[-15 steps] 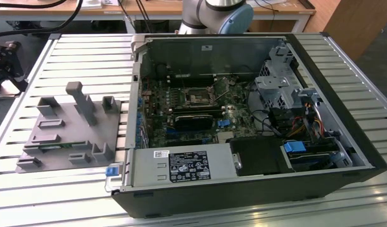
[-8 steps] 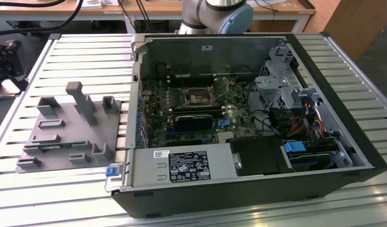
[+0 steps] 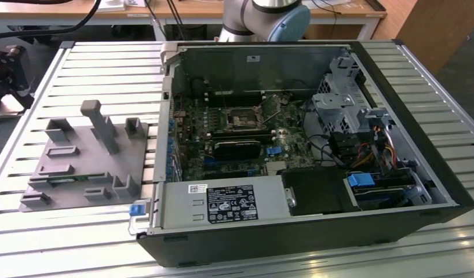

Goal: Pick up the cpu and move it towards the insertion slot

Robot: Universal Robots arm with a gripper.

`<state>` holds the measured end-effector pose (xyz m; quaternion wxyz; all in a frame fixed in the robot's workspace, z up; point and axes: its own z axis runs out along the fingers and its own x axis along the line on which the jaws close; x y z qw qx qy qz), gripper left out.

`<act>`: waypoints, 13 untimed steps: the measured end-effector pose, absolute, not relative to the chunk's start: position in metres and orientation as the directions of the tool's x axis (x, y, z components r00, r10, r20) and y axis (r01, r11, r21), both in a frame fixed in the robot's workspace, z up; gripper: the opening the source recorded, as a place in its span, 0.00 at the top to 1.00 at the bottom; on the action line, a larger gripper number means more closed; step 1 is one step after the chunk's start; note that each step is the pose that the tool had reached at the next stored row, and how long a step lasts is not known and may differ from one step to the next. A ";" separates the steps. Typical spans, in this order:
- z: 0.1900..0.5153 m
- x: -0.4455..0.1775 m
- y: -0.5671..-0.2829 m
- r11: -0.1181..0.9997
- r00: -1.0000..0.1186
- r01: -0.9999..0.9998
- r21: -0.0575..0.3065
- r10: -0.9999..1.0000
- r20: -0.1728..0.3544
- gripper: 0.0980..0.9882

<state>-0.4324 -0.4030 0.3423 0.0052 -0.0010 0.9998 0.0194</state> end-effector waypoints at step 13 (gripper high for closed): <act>0.352 -0.429 -0.403 0.999 -1.000 -0.002 0.039 -0.002 -0.010 0.52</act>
